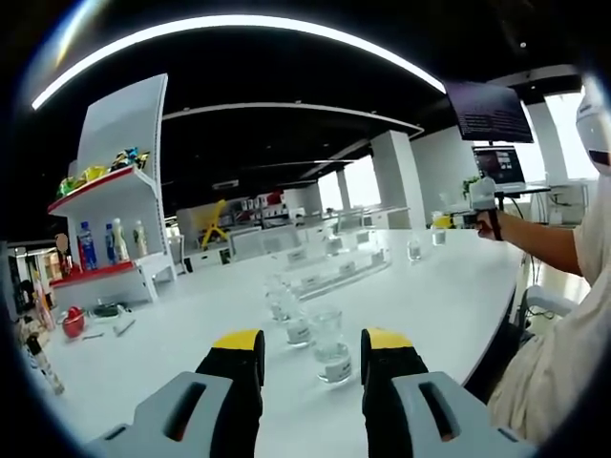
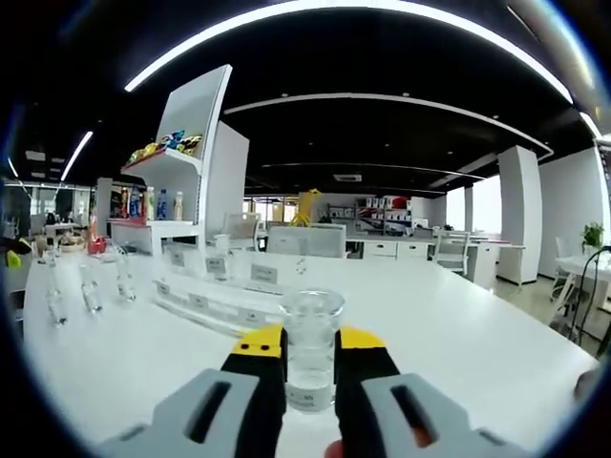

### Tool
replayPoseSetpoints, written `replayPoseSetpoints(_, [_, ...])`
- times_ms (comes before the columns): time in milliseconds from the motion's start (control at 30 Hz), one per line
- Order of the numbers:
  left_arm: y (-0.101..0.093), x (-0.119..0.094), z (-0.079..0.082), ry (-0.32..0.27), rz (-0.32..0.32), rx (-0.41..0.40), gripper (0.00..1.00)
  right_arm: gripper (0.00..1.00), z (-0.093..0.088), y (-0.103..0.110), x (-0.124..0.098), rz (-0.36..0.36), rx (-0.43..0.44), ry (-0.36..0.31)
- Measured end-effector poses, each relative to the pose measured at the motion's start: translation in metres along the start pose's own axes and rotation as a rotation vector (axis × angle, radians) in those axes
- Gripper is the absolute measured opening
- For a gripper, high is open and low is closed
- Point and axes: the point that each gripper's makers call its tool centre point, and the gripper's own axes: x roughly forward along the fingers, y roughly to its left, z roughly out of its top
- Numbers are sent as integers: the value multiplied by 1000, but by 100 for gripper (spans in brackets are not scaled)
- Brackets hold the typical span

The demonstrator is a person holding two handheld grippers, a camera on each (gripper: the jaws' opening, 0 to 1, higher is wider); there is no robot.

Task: Identify the label on the chemical reagent bottle, grasp the chemical reagent bottle, and place it in the designated position on the reagent rack

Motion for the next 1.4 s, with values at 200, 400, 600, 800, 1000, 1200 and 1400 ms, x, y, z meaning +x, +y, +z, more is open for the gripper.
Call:
replayPoseSetpoints(200, [-1, 1, 1, 0, -5, 1, 41, 18, 16, 1, 2, 20, 2, -14])
replayPoseSetpoints(400, [-2, 2, 4, -8, -12, -1, 41, 18, 24, 0, 5, 25, 17, -20])
replayPoseSetpoints(600, [-4, 3, 3, -4, -20, 1, 41, 18, 33, 2, 4, 31, 13, -27])
replayPoseSetpoints(800, [-4, 3, 4, -8, -20, 2, 41, 18, 45, 6, 2, 41, 6, -39])
replayPoseSetpoints(1000, [-3, 1, 6, -13, -18, 4, 41, 18, 64, 12, 3, 57, 1, -62])
replayPoseSetpoints(1200, [-1, 2, 3, -6, -15, 3, 41, 18, 78, 15, 8, 69, -6, -82])
replayPoseSetpoints(1400, [1, -1, 5, -8, -5, 6, 41, 18, 78, 13, 10, 65, -5, -82])
